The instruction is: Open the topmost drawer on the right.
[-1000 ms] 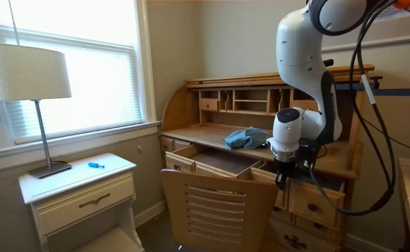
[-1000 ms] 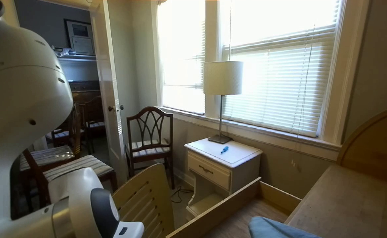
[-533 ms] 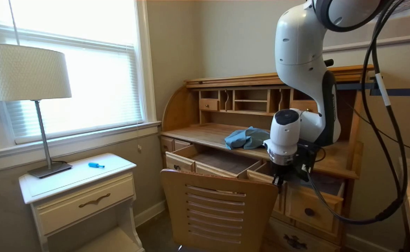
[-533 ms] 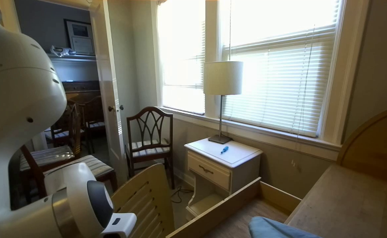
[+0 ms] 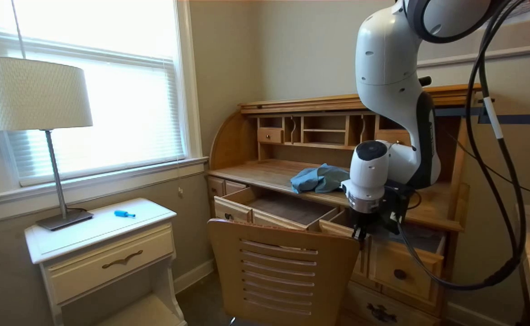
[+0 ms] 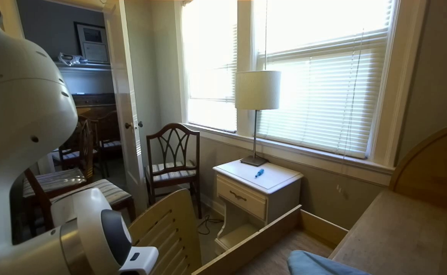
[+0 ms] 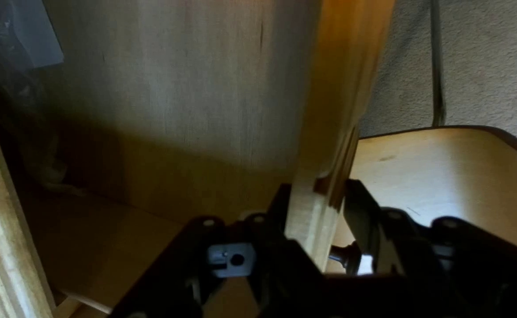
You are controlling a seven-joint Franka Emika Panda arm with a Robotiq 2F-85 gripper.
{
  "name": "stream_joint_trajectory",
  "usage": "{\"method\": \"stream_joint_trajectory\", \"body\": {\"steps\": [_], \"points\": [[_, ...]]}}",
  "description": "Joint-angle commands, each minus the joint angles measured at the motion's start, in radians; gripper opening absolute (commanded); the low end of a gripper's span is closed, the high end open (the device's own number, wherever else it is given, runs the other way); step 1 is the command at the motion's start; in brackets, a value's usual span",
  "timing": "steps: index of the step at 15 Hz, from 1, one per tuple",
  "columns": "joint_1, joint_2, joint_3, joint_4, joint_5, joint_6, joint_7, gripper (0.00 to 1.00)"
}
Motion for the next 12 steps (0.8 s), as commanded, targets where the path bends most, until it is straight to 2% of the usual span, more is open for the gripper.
{"method": "stream_joint_trajectory", "body": {"steps": [1,2,3,4,6,8,9,10,11,12], "points": [[0.059,-0.001,-0.021,0.087,0.044,0.053,-0.001,0.60],[0.000,0.004,-0.004,0.000,0.001,0.012,0.000,0.35],[0.003,0.004,-0.007,0.005,0.003,0.014,0.000,0.38],[-0.019,0.016,-0.005,0.018,0.012,-0.010,0.008,0.69],[-0.085,0.053,0.003,0.001,0.026,-0.053,0.034,0.84],[-0.175,0.086,0.032,0.005,0.016,-0.032,0.045,0.98],[-0.229,0.087,0.059,0.008,0.007,-0.049,0.046,1.00],[-0.290,0.082,0.092,0.010,-0.005,-0.061,0.042,0.61],[-0.334,0.049,0.119,0.002,-0.028,-0.059,0.048,0.66],[-0.365,0.033,0.147,0.002,-0.041,-0.071,0.044,0.65]]}}
